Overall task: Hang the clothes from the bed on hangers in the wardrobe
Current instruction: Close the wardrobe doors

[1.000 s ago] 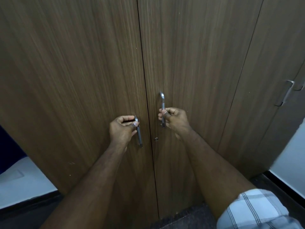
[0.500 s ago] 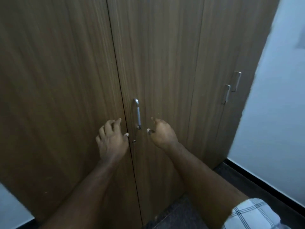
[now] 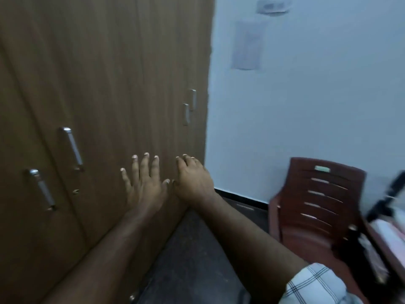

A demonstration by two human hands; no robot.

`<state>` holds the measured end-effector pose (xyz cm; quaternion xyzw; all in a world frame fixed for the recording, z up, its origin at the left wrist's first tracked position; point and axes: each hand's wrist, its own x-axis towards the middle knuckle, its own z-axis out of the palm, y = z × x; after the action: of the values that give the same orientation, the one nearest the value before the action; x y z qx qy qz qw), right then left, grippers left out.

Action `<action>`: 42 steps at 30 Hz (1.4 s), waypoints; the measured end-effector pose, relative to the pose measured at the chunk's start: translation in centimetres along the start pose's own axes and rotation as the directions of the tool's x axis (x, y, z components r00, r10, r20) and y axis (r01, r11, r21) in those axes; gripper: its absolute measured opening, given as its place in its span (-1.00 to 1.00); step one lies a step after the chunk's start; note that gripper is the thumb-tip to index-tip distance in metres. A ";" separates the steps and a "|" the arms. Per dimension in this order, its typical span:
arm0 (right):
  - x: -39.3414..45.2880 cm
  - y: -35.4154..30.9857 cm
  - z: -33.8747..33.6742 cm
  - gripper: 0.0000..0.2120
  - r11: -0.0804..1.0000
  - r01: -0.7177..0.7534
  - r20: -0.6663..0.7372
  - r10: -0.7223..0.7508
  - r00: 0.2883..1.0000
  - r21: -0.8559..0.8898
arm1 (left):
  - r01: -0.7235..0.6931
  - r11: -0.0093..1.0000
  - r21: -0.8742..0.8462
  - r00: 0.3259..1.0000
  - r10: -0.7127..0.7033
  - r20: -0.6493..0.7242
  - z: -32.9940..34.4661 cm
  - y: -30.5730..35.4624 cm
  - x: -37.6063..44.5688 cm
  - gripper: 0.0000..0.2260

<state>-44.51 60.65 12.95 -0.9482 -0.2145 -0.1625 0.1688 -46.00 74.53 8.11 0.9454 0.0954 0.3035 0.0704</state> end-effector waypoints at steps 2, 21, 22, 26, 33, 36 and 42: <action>-2.7 3.0 -1.1 -0.32 0.996 -0.078 -0.021 0.077 0.997 -0.045 | -0.070 0.996 -0.058 0.996 0.073 0.041 0.9 3.9 -1.1 -0.30; -33.4 28.6 -15.4 -0.35 0.844 -0.482 -0.069 0.480 0.875 -0.235 | -0.397 0.881 -0.258 0.844 0.461 0.274 -0.5 38.4 -21.5 -0.33; -35.1 29.8 -16.1 -0.36 0.833 -0.503 -0.071 0.502 0.862 -0.231 | -0.400 0.878 -0.264 0.835 0.468 0.289 -0.7 39.7 -22.6 -0.33; -40.4 34.5 -18.2 -0.39 0.778 -0.594 -0.077 0.592 0.802 -0.207 | -0.387 0.872 -0.301 0.810 0.477 0.340 -0.8 43.4 -25.1 -0.32; -42.3 40.1 -17.5 -0.38 0.707 -0.668 -0.088 0.669 0.738 -0.231 | -0.414 0.869 -0.271 0.782 0.492 0.384 2.3 46.9 -25.9 -0.31; -41.0 42.5 -16.3 -0.38 0.689 -0.686 -0.067 0.693 0.718 -0.233 | -0.393 0.878 -0.271 0.771 0.476 0.422 5.0 48.0 -24.6 -0.30; -38.2 48.6 -13.1 -0.46 0.591 -0.800 0.002 0.804 0.594 -0.104 | -0.215 0.910 -0.354 0.744 0.388 0.544 12.2 48.5 -21.2 -0.24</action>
<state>-57.86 0.72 -2.15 -0.9536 0.2387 -0.0556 0.1748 -49.02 21.78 -4.34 0.9762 -0.1296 0.0041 0.1739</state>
